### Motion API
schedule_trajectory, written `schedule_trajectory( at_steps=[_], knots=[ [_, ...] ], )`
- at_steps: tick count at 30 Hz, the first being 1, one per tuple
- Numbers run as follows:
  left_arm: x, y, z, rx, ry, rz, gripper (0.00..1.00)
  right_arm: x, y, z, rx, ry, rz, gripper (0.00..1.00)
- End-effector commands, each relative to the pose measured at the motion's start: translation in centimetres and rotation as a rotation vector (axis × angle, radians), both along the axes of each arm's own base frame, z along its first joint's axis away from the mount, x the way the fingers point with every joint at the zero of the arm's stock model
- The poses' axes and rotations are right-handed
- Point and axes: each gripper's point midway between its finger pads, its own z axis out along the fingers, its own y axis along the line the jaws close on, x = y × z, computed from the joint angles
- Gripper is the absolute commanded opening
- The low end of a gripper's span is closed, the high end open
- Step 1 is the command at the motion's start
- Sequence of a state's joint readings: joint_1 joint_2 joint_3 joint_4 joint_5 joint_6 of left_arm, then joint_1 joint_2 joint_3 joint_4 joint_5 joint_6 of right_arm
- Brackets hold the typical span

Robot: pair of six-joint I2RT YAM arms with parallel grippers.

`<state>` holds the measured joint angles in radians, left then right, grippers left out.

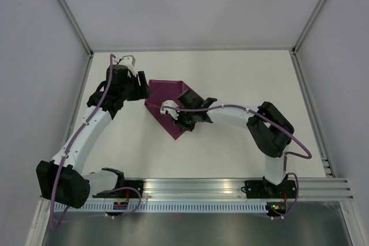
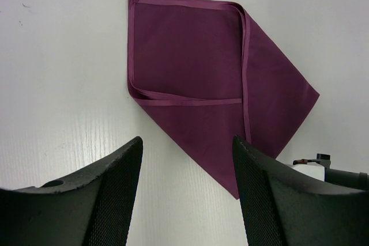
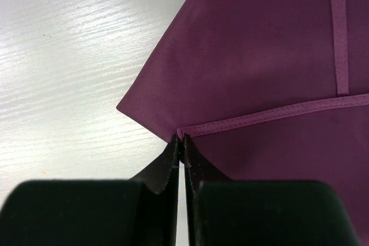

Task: Fold the napkin, place the utensils inside, and roll it up
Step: Fold the napkin

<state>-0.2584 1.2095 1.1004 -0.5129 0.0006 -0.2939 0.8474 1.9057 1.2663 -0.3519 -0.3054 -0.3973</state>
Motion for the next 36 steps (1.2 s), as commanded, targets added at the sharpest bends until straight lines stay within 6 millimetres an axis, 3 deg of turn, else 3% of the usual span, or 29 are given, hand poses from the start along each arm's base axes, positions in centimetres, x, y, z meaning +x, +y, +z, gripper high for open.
schedule_trajectory(
  at_steps=[1,5,11,20,24,27,28,30,33,34,35,36],
  knots=[
    [0.4,-0.4,0.1,-0.029,-0.014,-0.007,0.69,0.1,0.8,0.0,0.017,-0.015,0.015,0.09],
    [0.5,-0.6,-0.2,-0.033,-0.006,-0.012,0.69,0.3,1.2,0.4,0.029,-0.017,0.014,0.14],
    [0.6,-0.6,-0.2,-0.035,-0.009,-0.009,0.69,0.4,2.0,1.0,0.05,-0.003,0.015,0.32],
    [0.6,-0.6,0.3,-0.038,-0.022,-0.01,0.69,0.4,3.8,3.0,0.113,0.04,0.019,0.34],
    [0.6,-0.4,0.8,-0.038,-0.038,-0.003,0.7,1.8,3.9,4.8,0.149,0.026,-0.038,0.34],
    [0.5,-0.5,1.6,-0.054,-0.072,-0.001,0.7,4.9,2.2,7.3,0.208,0.011,-0.136,0.33],
    [0.4,-0.7,1.7,-0.066,-0.083,-0.011,0.7,6.6,0.6,8.0,0.223,0.004,-0.185,0.33],
    [0.2,-1.6,2.8,-0.111,-0.152,-0.045,0.69,8.2,-1.2,10.0,0.258,-0.018,-0.239,0.34],
    [-0.1,-3.4,3.8,-0.089,-0.249,-0.085,0.7,12.3,-6.7,11.9,0.299,-0.039,-0.388,0.34],
    [-0.2,-3.8,3.8,-0.049,-0.269,-0.095,0.7,12.9,-7.9,12.1,0.306,-0.037,-0.413,0.34],
    [-1.0,-6.2,3.8,-0.033,-0.284,-0.155,0.7,13.4,-9.0,12.8,0.328,-0.034,-0.436,0.34],
    [-0.9,-6.4,3.4,0.016,-0.294,-0.13,0.7,14.1,-10.1,13.2,0.34,-0.031,-0.473,0.34]
  ],
)
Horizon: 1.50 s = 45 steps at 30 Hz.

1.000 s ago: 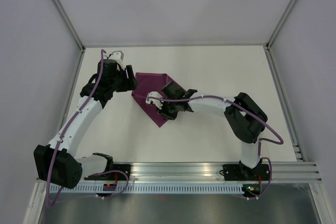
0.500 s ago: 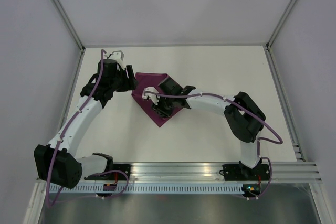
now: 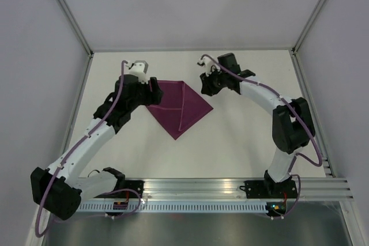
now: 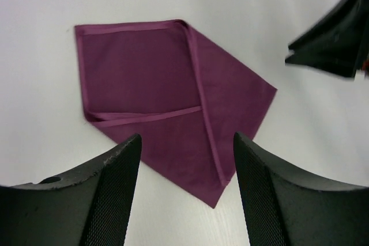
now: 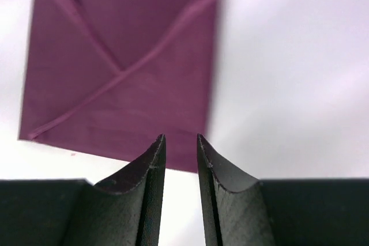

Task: Fold the napkin, place the utensils inside, and roll it up
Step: Fold the napkin, then roll the napkin with the utensil

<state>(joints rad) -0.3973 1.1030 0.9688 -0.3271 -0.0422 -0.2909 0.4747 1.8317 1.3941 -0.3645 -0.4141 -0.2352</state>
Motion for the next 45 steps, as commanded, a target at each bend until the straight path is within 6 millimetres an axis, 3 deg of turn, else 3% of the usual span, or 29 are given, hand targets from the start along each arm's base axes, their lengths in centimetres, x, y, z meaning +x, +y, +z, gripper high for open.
schedule_trajectory(
  at_steps=[1,2,3,5,6,7,8,9,11,12,14,17,19,22,23,25,39,45],
  knots=[
    [0.4,-3.3,1.1,0.09,-0.127,-0.04,0.7,2.9,-4.0,5.4,0.115,-0.058,-0.119,0.34],
    [-0.4,-5.3,0.4,0.121,-0.124,-0.083,0.7,3.3,-5.1,5.7,0.135,-0.046,-0.134,0.34],
    [-0.2,-5.3,0.0,0.166,-0.132,-0.048,0.71,4.5,-7.4,5.9,0.151,-0.038,-0.192,0.34],
    [-1.1,-7.9,-2.0,0.26,-0.123,-0.105,0.76,5.0,-9.1,6.3,0.189,-0.019,-0.218,0.34],
    [-1.2,-8.4,-2.3,0.296,-0.137,-0.098,0.76,5.7,-11.0,6.4,0.201,-0.013,-0.257,0.34],
    [-1.3,-9.5,-3.9,0.369,-0.133,-0.131,0.77,5.8,-11.7,6.4,0.207,-0.008,-0.269,0.34],
    [-2.6,-11.6,-4.3,0.404,-0.155,-0.19,0.77,6.1,-12.4,6.1,0.21,0.001,-0.287,0.34],
    [-2.6,-12.4,-4.6,0.441,-0.18,-0.193,0.77,6.3,-13.3,6.0,0.214,0.002,-0.303,0.34],
    [-3.6,-14.8,-6.5,0.515,-0.19,-0.266,0.82,6.4,-14.0,5.3,0.215,0.021,-0.318,0.33],
    [-3.5,-15.4,-6.5,0.55,-0.208,-0.288,0.83,6.5,-14.5,5.1,0.222,0.029,-0.33,0.33],
    [-3.7,-16.5,-8.0,0.586,-0.194,-0.317,0.83,6.5,-14.7,4.4,0.23,0.049,-0.336,0.33],
    [-3.7,-17.7,-8.2,0.622,-0.204,-0.331,0.83,6.5,-14.8,3.6,0.239,0.066,-0.343,0.33],
    [-3.8,-18.6,-9.4,0.667,-0.187,-0.36,0.83,6.5,-14.8,3.3,0.242,0.072,-0.344,0.33],
    [-4.3,-20.1,-11.2,0.73,-0.178,-0.402,0.78,6.5,-14.9,2.8,0.236,0.081,-0.344,0.33],
    [-4.6,-20.4,-12.0,0.759,-0.168,-0.42,0.7,6.6,-15.0,2.6,0.233,0.083,-0.345,0.32],
    [-4.7,-21.0,-13.4,0.801,-0.154,-0.432,0.67,6.7,-15.2,2.6,0.226,0.082,-0.345,0.32],
    [-4.5,-20.1,-17.8,0.946,-0.075,-0.414,0.7,7.2,-15.8,1.3,0.21,0.124,-0.366,0.29],
    [-3.9,-18.8,-18.8,0.98,-0.052,-0.371,0.7,7.3,-15.9,1.1,0.204,0.127,-0.375,0.28]
  ],
)
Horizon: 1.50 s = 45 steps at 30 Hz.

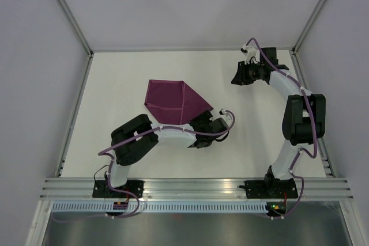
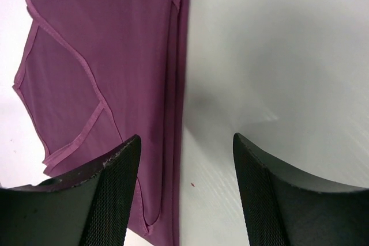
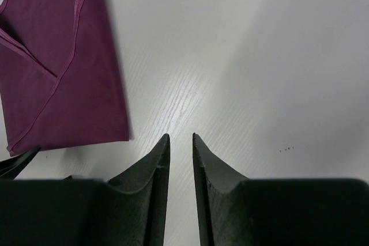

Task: Fold the napkin, place the utensils inside, and roll it up
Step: Roll the napkin with the utensil

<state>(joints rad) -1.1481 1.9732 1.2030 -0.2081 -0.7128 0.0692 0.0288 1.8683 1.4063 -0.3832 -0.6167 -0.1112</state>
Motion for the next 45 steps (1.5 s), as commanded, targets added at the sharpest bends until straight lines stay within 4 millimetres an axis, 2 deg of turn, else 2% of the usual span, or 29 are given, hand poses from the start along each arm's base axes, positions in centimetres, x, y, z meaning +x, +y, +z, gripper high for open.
schedule_trajectory(
  at_steps=[1,7,15,24,36,41,45],
  knots=[
    [1.2,0.9,0.4,0.029,-0.032,0.044,0.7,1.0,0.0,1.1,0.009,-0.03,0.005,0.27],
    [1.5,2.0,0.1,0.037,-0.017,0.054,0.69,1.1,0.0,1.1,0.006,-0.028,0.001,0.26],
    [1.1,3.4,-1.5,0.046,0.054,0.05,0.66,1.4,0.1,1.2,0.011,-0.028,0.002,0.23],
    [0.6,3.5,-3.4,0.036,0.151,0.016,0.58,1.5,0.1,1.4,0.011,-0.027,0.004,0.22],
    [0.3,4.2,-5.6,0.03,0.249,0.001,0.55,1.4,0.3,2.1,0.017,-0.044,0.016,0.2],
    [0.2,4.5,-5.8,0.025,0.249,0.018,0.55,1.4,0.3,2.4,0.018,-0.054,0.015,0.2],
    [0.8,5.3,-5.5,0.058,0.199,0.061,0.55,1.2,0.3,2.0,0.02,-0.048,0.017,0.2]
  ],
)
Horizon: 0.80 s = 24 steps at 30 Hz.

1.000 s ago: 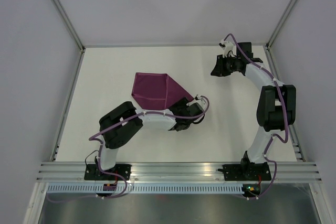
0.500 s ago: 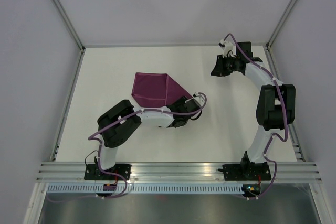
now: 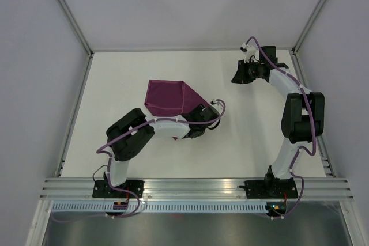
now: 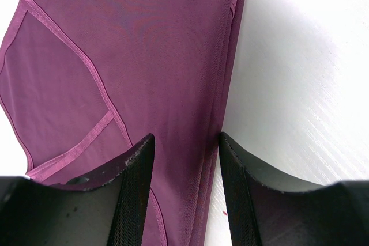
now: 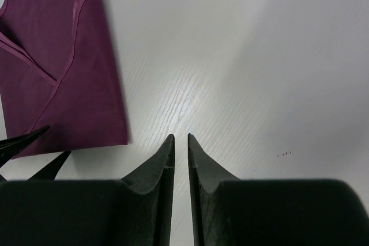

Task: Fold the napkin, place the utensils inside, and roll it up
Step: Roll the napkin with the utensil

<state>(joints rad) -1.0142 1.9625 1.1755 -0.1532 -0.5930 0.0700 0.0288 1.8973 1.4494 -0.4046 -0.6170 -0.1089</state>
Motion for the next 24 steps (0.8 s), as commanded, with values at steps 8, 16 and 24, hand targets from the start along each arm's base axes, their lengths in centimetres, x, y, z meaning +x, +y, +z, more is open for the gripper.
schedule_trajectory(
  at_steps=[8,16,24],
  knots=[
    [-2.9,3.0,-4.1,0.164,0.071,0.013,0.55,-0.2,0.1,1.7,0.009,-0.067,0.016,0.19],
    [-3.9,2.6,-4.5,0.197,0.041,0.005,0.52,-0.7,0.0,1.6,0.003,-0.069,0.021,0.18],
    [-4.0,2.9,-5.8,0.25,0.033,0.006,0.44,-0.7,-0.1,1.6,0.007,-0.07,0.016,0.18]
  ],
)
